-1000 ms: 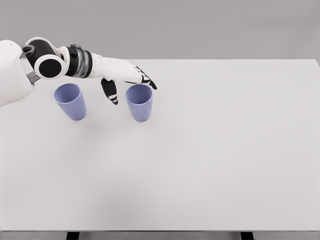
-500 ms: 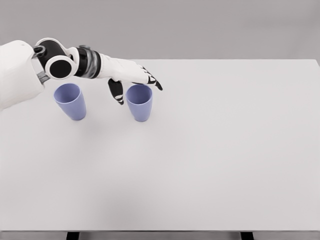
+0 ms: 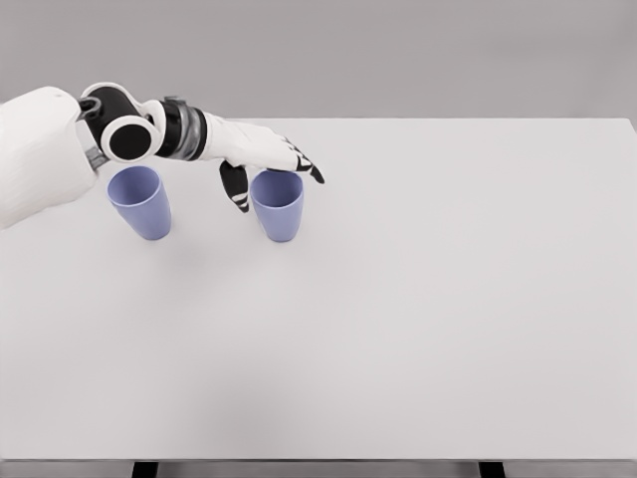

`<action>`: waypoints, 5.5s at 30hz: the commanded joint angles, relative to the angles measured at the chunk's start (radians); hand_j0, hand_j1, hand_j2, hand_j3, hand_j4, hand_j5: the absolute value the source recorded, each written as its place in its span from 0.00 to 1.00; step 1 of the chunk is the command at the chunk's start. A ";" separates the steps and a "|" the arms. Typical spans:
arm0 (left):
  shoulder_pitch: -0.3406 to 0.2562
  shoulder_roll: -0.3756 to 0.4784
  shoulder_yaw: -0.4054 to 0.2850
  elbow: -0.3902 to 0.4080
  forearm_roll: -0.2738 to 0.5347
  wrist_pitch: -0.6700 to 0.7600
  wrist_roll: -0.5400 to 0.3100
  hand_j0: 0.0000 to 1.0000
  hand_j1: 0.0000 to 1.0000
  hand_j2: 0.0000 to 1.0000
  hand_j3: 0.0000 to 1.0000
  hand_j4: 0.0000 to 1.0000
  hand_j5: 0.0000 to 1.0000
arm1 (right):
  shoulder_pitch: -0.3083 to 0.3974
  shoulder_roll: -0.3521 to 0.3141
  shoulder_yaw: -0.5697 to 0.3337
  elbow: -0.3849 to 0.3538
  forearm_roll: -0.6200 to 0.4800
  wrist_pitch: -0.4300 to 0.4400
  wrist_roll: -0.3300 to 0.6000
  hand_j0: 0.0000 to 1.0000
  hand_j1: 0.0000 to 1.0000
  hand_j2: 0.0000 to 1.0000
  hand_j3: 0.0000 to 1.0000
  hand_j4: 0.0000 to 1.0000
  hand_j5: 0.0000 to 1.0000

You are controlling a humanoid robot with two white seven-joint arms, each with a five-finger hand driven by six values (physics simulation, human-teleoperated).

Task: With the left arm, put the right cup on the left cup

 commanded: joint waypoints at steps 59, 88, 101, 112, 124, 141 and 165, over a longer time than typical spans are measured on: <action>-0.080 0.213 0.012 -0.186 0.052 -0.011 0.000 0.70 0.70 0.70 0.70 0.70 0.70 | 0.000 0.000 0.000 0.000 0.001 0.000 0.000 1.00 1.00 1.00 1.00 1.00 1.00; -0.156 0.403 0.012 -0.231 0.104 -0.017 0.000 0.71 0.71 0.71 0.71 0.71 0.71 | 0.000 0.000 0.000 0.000 0.000 0.000 0.000 1.00 1.00 1.00 1.00 1.00 1.00; -0.167 0.471 0.010 -0.235 0.111 -0.018 0.000 0.71 0.71 0.71 0.71 0.71 0.71 | 0.000 0.000 0.000 0.000 0.000 0.000 0.000 1.00 1.00 1.00 1.00 1.00 1.00; -0.169 0.515 0.009 -0.246 0.114 -0.018 0.000 0.71 0.71 0.71 0.71 0.71 0.71 | 0.000 0.000 0.000 0.000 0.000 0.000 0.000 1.00 1.00 1.00 1.00 1.00 1.00; -0.175 0.591 0.009 -0.326 0.134 -0.017 0.000 0.70 0.70 0.70 0.70 0.70 0.70 | 0.000 0.000 0.000 0.000 0.000 0.000 0.000 1.00 1.00 1.00 1.00 1.00 1.00; -0.173 0.612 -0.014 -0.340 0.134 -0.017 0.000 0.71 0.71 0.71 0.71 0.71 0.71 | 0.000 0.000 0.000 0.000 0.000 0.000 0.000 1.00 1.00 1.00 1.00 1.00 1.00; -0.166 0.621 -0.020 -0.378 0.136 -0.001 0.000 0.70 0.70 0.70 0.70 0.70 0.70 | 0.000 0.000 0.000 0.000 0.000 0.000 0.000 1.00 1.00 1.00 1.00 1.00 1.00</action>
